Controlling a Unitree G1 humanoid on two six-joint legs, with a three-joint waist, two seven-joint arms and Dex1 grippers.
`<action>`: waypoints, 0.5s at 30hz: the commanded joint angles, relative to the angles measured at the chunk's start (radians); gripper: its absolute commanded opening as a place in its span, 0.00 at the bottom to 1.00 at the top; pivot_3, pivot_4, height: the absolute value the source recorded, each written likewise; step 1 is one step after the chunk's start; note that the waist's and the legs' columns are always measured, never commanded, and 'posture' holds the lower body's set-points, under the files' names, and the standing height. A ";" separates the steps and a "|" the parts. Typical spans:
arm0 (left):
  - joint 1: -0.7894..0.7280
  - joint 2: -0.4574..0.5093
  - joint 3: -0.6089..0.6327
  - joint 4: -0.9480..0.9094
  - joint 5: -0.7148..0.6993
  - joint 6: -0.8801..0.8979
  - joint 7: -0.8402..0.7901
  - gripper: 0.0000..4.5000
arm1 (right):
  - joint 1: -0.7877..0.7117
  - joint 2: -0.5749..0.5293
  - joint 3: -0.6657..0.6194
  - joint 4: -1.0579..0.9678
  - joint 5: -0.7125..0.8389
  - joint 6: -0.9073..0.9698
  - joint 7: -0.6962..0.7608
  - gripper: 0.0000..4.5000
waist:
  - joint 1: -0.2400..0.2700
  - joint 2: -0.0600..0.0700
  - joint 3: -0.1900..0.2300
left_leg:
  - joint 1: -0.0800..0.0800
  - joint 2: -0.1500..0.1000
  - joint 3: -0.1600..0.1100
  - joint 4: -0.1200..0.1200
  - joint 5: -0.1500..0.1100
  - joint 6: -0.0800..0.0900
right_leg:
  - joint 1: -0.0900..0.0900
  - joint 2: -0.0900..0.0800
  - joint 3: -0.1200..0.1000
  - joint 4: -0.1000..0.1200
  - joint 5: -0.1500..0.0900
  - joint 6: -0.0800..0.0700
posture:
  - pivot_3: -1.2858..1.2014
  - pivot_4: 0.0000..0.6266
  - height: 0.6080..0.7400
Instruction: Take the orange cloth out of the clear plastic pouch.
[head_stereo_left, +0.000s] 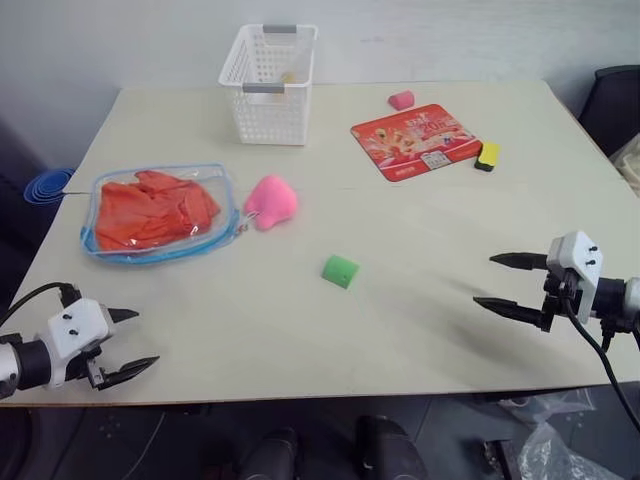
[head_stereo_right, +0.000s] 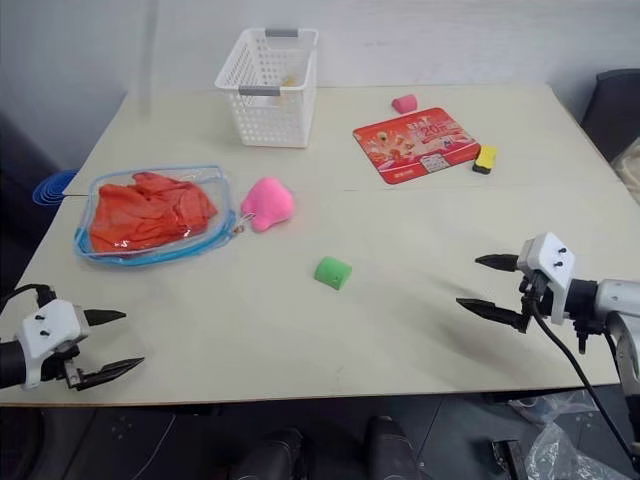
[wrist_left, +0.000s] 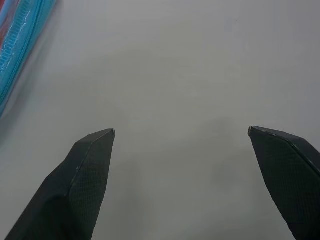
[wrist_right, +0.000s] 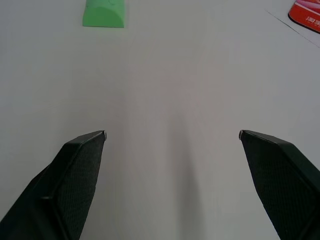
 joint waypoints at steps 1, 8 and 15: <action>0.011 -0.011 0.018 -0.005 0.002 -0.017 0.010 1.00 | -0.025 -0.011 -0.005 -0.009 0.004 -0.015 -0.005 0.99 | -0.001 0.000 0.000 | 0.000 0.000 0.000 0.000 0.000 0.000 | 0.000 0.000 0.000 0.000 0.000 0.000 | 0.52 0.24 1.00; -0.005 -0.039 -0.001 -0.018 0.013 -0.019 0.061 1.00 | -0.061 0.004 0.011 -0.002 -0.006 -0.026 -0.030 0.99 | 0.000 0.000 0.000 | 0.000 0.000 0.000 0.000 0.000 0.000 | 0.000 0.000 0.000 0.000 0.000 0.000 | 0.52 0.24 1.00; -0.034 -0.042 0.001 -0.027 0.000 -0.001 0.076 1.00 | -0.067 0.011 0.019 -0.005 -0.004 -0.040 -0.039 0.99 | -0.006 0.003 0.001 | -0.001 -0.001 -0.002 -0.001 0.000 0.000 | 0.002 0.000 -0.002 0.000 0.000 0.000 | 0.52 0.24 1.00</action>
